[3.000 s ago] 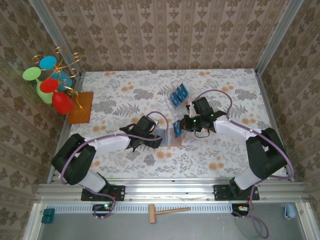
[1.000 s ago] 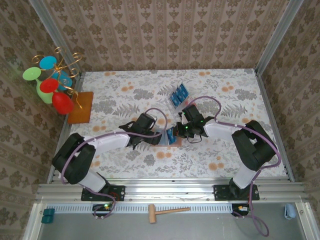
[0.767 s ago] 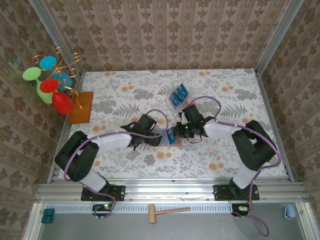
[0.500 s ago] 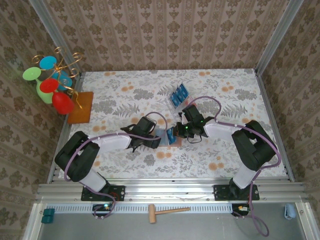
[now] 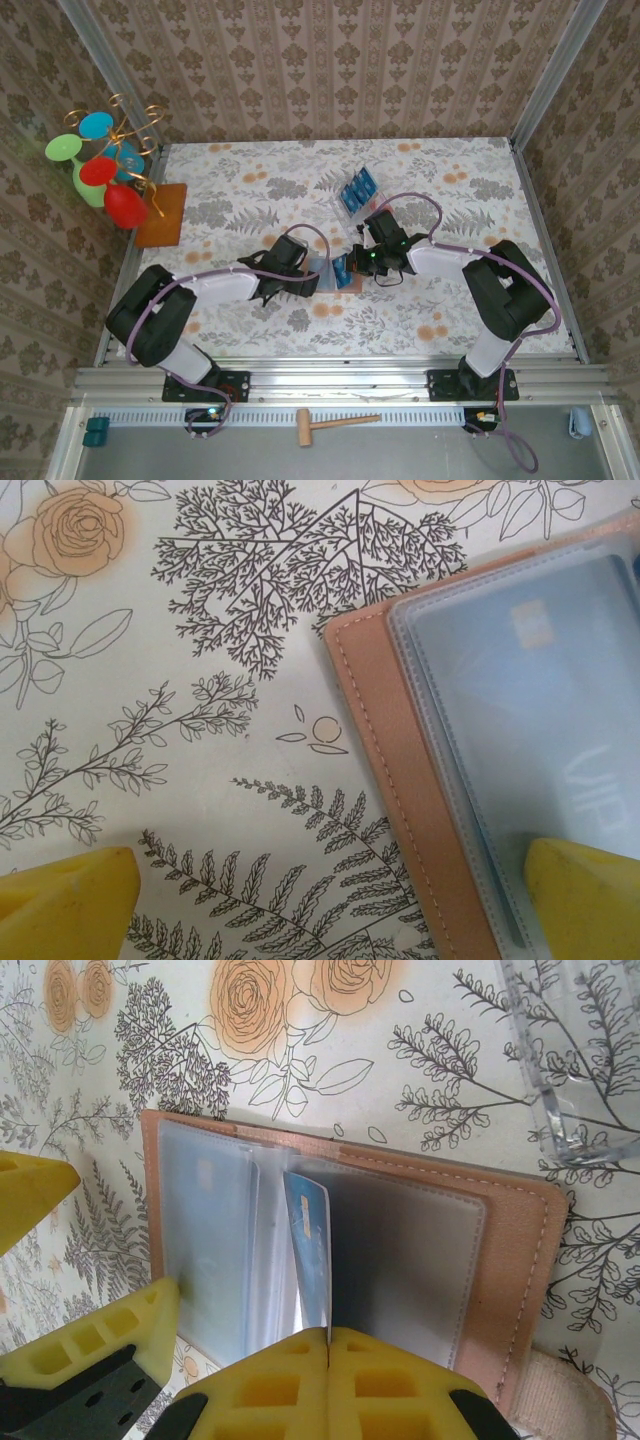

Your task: Put the credit cards into the card holder

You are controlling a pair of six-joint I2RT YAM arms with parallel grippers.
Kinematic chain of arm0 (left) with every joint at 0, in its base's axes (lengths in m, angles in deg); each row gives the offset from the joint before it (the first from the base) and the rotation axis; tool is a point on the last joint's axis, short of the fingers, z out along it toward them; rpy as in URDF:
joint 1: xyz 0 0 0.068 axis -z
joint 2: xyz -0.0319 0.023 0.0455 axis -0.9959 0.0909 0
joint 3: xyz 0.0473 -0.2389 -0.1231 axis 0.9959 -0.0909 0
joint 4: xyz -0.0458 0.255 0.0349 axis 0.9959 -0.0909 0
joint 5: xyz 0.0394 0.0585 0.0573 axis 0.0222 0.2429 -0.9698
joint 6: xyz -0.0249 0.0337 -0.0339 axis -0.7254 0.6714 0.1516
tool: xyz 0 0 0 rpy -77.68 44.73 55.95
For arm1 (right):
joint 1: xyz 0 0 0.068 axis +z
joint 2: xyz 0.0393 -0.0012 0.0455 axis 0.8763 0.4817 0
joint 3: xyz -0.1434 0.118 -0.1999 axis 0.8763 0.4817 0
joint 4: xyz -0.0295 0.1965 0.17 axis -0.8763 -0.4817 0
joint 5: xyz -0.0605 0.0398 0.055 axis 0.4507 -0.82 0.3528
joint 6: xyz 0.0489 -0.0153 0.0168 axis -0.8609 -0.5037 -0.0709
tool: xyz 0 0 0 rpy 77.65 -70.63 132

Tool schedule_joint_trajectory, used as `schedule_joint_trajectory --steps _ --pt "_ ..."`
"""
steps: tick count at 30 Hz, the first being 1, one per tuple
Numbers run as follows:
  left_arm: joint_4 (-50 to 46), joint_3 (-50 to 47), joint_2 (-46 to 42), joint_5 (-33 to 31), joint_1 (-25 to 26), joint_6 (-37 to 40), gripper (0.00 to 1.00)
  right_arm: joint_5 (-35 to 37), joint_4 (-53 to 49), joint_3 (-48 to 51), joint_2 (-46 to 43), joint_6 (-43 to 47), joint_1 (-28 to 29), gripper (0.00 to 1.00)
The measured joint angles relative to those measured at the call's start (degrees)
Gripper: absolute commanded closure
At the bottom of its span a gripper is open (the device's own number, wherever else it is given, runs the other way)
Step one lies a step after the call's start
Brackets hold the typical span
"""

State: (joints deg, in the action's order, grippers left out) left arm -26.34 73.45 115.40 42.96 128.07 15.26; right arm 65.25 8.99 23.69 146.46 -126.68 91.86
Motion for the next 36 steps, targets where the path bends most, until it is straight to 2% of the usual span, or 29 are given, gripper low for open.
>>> schedule_joint_trajectory --steps 13,27,36 --pt "-0.98 -1.2 -1.66 -0.04 0.13 -1.55 0.0 -1.92 4.39 1.29 -4.22 -5.75 -0.02 1.0" --pt "-1.6 -1.27 -1.99 -0.22 0.31 -2.45 0.0 -0.81 23.98 14.75 -5.7 -13.05 -0.02 1.0" --pt "-1.6 -1.27 -1.99 -0.22 0.61 -2.67 0.0 -0.85 35.01 18.03 -4.63 -14.51 0.0 1.0"
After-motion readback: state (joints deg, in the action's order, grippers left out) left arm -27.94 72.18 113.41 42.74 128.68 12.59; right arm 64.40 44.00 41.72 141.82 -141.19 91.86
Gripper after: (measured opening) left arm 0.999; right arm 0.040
